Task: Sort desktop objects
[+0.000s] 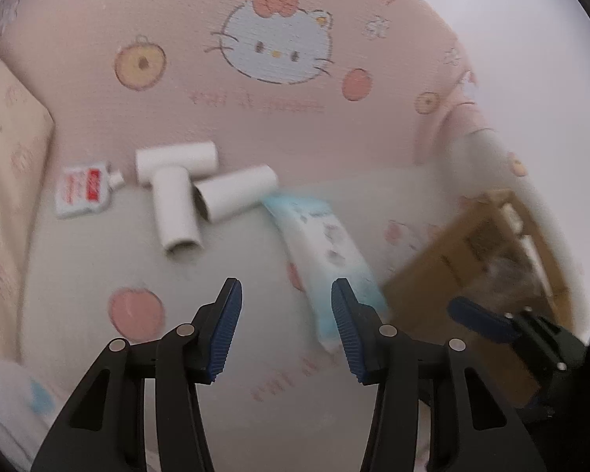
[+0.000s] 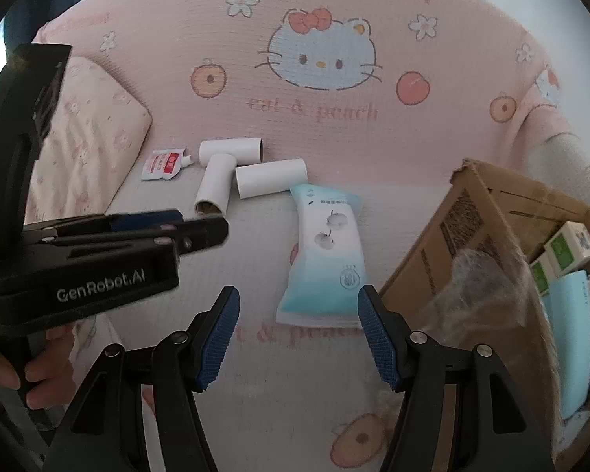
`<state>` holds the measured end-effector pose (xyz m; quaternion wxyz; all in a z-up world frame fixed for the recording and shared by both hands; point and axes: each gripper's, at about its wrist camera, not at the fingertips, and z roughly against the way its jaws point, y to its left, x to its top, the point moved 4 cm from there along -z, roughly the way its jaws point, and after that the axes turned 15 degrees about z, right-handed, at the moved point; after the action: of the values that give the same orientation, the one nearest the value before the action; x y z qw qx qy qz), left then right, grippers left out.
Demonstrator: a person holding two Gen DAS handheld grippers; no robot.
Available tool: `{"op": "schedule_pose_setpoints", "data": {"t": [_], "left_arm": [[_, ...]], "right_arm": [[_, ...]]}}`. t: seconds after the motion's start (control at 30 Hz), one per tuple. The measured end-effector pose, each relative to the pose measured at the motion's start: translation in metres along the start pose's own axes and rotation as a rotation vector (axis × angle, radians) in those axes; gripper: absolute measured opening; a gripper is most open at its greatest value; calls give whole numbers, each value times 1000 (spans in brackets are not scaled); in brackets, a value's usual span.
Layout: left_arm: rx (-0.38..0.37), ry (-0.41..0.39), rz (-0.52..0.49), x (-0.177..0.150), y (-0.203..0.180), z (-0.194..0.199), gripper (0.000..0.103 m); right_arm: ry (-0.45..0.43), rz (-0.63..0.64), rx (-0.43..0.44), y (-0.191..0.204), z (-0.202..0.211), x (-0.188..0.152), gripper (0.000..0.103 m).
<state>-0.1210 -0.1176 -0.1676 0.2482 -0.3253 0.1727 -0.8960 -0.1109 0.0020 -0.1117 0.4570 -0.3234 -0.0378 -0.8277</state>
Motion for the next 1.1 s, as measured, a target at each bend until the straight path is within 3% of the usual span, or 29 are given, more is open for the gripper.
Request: {"op": "schedule_pose_setpoints", "data": {"t": [0.13, 0.3, 0.5, 0.67, 0.87, 1.1], "left_arm": [[75, 6, 41, 16, 17, -12, 52], [59, 41, 173, 41, 51, -18, 52], [91, 84, 215, 69, 72, -40, 52], [3, 173, 418, 78, 101, -58, 52], [16, 139, 454, 93, 109, -66, 52], [-122, 220, 642, 90, 126, -86, 52]], "right_arm": [[-6, -5, 33, -3, -15, 14, 60], [-26, -30, 86, -1, -42, 38, 60], [-39, -98, 204, 9, -79, 60, 60], [-4, -127, 270, 22, -112, 72, 60], [11, -114, 330, 41, -148, 81, 60], [41, -153, 390, 49, -188, 87, 60]]}}
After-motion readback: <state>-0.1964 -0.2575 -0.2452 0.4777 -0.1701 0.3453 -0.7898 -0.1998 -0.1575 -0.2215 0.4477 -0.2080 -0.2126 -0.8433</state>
